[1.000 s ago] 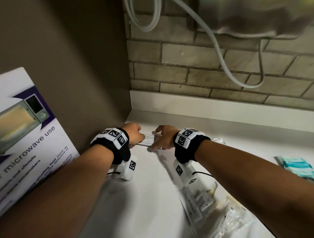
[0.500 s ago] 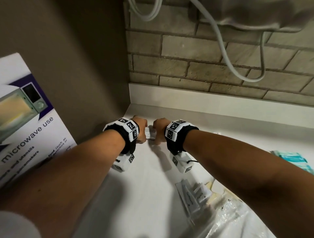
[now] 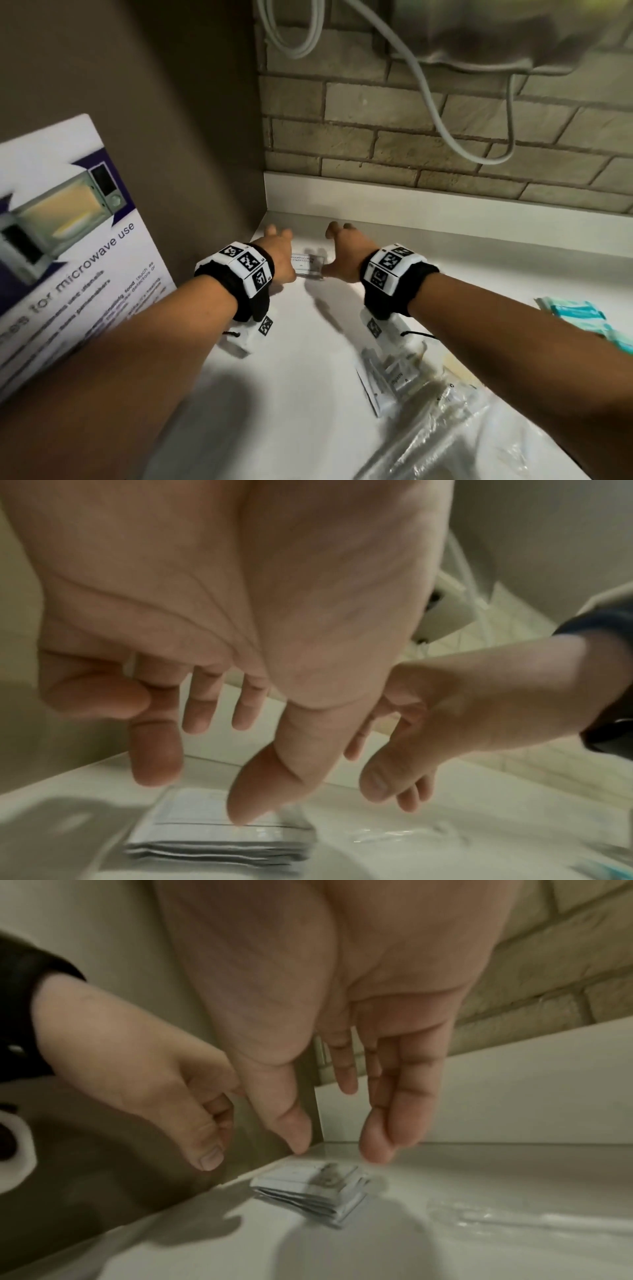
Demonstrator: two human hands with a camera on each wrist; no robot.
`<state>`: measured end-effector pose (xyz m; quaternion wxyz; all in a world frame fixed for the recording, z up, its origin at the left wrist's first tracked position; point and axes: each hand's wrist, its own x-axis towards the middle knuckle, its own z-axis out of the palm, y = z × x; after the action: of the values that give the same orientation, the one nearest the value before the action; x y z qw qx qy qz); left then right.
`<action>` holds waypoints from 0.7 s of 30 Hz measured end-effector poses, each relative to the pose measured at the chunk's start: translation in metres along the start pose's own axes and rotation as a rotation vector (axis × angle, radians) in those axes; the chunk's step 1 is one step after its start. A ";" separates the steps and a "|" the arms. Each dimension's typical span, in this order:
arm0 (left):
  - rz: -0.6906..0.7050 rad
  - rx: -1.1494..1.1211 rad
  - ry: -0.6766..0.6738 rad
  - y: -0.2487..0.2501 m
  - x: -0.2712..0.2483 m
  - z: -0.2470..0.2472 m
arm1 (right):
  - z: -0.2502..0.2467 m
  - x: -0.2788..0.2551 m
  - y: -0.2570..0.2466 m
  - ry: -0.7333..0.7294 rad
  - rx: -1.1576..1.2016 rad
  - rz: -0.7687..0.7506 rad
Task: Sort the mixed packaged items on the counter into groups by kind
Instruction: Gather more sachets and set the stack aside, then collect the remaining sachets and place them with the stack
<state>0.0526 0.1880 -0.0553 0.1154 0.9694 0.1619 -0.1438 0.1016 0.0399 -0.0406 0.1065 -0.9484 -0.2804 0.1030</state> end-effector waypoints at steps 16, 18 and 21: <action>0.518 0.086 -0.144 0.080 -0.108 0.080 | 0.017 -0.156 0.072 -0.405 -0.285 0.005; 0.498 0.038 -0.085 0.081 -0.110 0.087 | 0.020 -0.159 0.072 -0.370 -0.217 0.018; 0.478 0.008 -0.041 0.081 -0.110 0.089 | 0.021 -0.157 0.068 -0.374 -0.214 0.002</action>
<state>-0.0404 0.0582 -0.0892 0.1455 0.9776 -0.0749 -0.1327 0.0018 -0.1001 -0.0566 -0.0487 -0.9189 -0.3036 0.2472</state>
